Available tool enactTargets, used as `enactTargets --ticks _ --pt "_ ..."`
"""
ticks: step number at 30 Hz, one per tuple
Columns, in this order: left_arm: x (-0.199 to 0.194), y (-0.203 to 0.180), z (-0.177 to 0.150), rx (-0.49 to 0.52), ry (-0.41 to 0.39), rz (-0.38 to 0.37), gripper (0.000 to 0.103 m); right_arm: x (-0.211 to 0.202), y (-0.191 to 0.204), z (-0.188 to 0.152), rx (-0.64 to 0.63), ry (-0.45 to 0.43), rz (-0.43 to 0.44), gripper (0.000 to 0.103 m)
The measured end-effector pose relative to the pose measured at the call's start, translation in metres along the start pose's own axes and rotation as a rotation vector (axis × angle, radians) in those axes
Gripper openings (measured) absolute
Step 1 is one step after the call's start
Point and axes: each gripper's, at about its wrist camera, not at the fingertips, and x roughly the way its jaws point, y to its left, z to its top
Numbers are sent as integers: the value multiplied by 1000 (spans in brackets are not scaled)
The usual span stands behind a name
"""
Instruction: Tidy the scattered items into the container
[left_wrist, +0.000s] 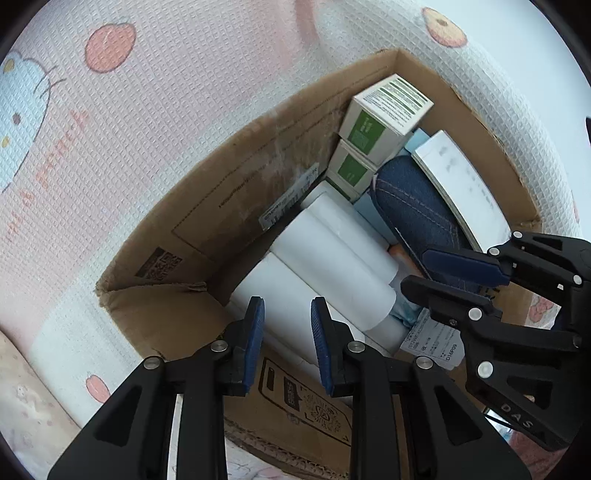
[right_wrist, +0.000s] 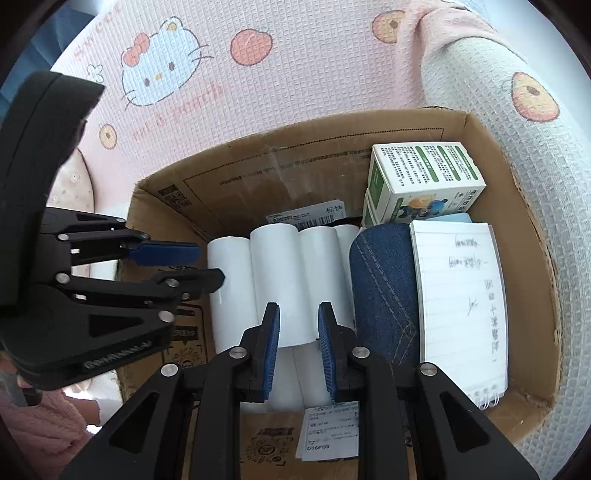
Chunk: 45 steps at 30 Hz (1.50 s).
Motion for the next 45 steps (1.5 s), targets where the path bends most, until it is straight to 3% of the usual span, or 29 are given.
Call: enactTargets --ticks 8,14,19,21,31,36,39,43,45 --pt "14 -13 8 72 36 5 28 6 5 0 -4 12 -23 18" --pt "12 -12 12 57 10 -54 28 1 2 -3 17 18 -33 18" --pt "8 -11 12 31 15 -39 28 5 -2 -5 31 24 -26 18" --pt "3 -9 11 10 17 -67 28 5 -2 -6 31 22 -22 18" --pt "-28 -4 6 60 -102 -8 28 17 4 -5 50 35 -3 18" --pt "-28 -4 -21 88 -172 33 29 -2 16 -9 59 -20 -33 18" --pt "-31 -3 -27 77 -244 66 37 -15 22 -15 72 -64 -4 18" --pt "-47 6 -37 35 -334 14 54 -21 31 -19 75 -96 -44 18" --pt "-47 6 -42 26 -378 14 57 -16 37 -13 81 -97 -49 18"
